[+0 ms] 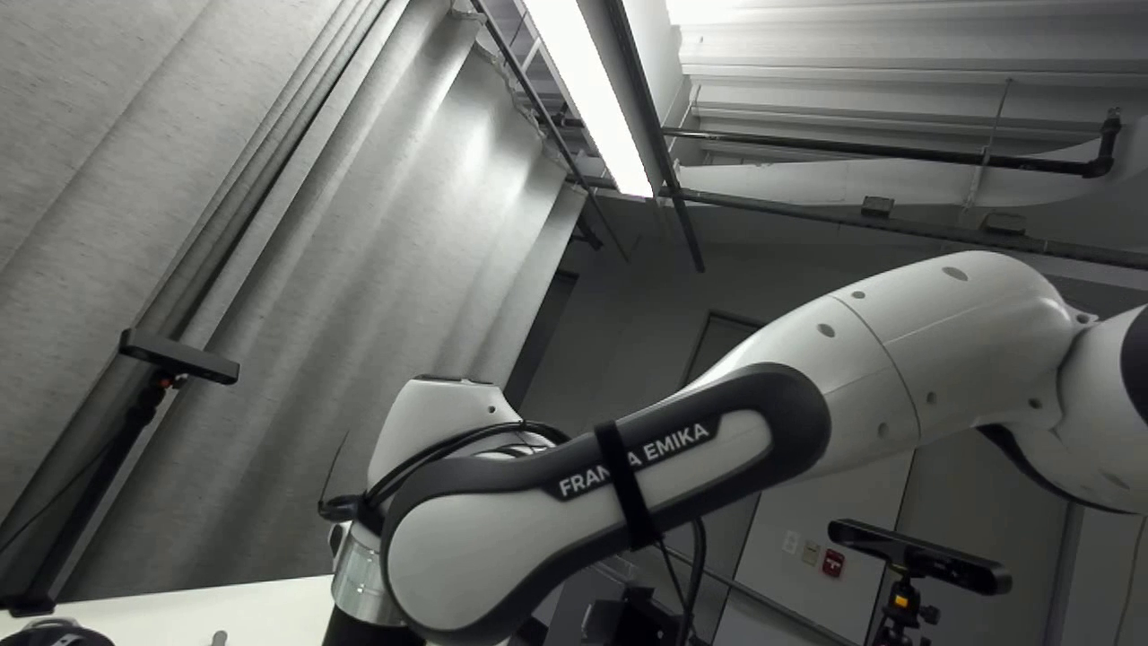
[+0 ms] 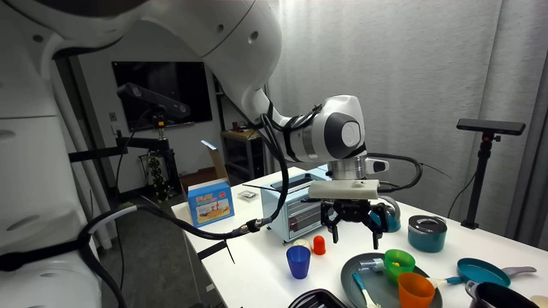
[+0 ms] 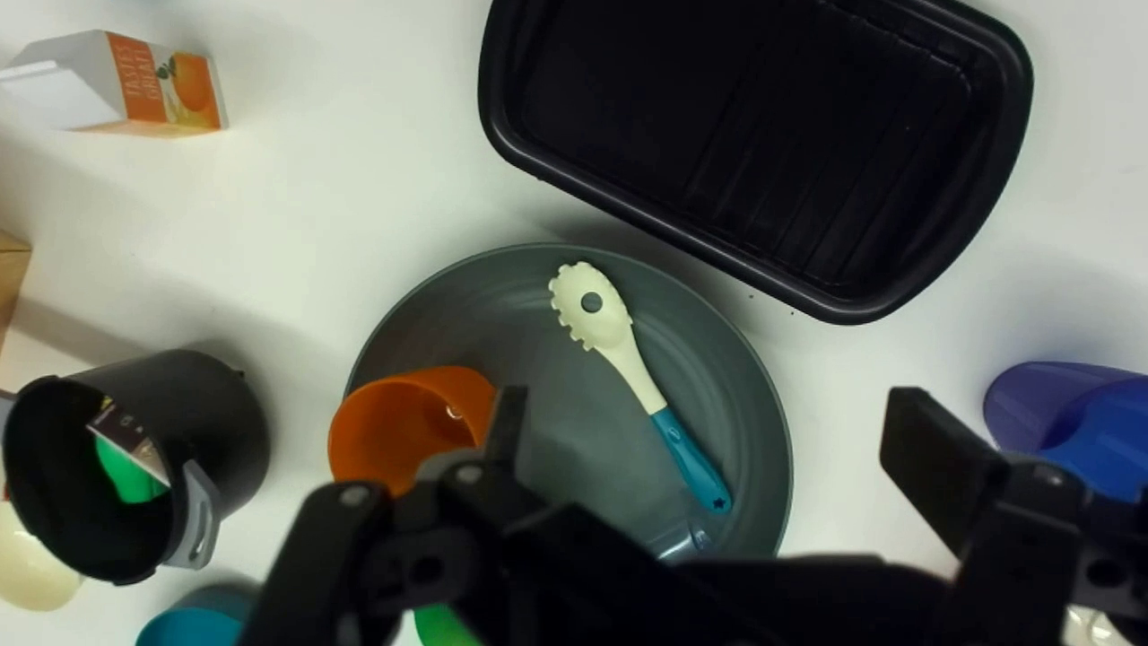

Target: Take the brush on the plate and put it in the orange cup

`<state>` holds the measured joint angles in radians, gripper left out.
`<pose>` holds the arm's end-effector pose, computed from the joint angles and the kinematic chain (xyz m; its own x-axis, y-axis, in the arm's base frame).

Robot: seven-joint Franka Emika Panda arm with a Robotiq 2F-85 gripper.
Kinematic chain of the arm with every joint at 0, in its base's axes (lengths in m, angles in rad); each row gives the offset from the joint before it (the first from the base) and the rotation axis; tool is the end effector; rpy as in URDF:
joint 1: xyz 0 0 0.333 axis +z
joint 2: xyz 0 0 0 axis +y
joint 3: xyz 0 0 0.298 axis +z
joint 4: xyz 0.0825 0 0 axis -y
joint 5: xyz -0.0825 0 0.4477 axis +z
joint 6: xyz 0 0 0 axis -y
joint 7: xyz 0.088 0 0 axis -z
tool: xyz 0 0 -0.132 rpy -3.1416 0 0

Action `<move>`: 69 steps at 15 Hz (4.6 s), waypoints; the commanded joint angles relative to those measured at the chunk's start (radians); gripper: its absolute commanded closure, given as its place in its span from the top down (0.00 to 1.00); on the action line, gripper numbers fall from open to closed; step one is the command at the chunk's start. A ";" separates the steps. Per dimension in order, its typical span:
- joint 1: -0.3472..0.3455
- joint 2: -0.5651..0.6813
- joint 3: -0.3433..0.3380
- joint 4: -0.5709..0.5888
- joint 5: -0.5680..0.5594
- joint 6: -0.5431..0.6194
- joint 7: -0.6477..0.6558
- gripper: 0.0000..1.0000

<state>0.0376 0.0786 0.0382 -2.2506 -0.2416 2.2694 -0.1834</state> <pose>0.5674 0.0326 0.2395 0.9113 0.3987 -0.1027 0.4106 -0.8986 0.1546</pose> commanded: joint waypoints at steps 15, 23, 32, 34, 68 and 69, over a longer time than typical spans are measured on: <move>-0.027 0.294 -0.010 0.226 0.001 0.078 -0.132 1.00; -0.022 0.281 -0.009 0.207 -0.001 0.071 -0.116 1.00; -0.028 0.342 -0.010 0.259 -0.001 0.037 -0.140 1.00; -0.028 0.366 -0.010 0.276 -0.003 0.029 -0.147 1.00; -0.041 0.667 0.034 0.522 0.024 -0.061 -0.233 1.00; -0.042 0.673 0.034 0.527 0.024 -0.063 -0.234 1.00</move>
<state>0.0119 0.7180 0.0563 -1.7798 -0.2356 2.2496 -0.3861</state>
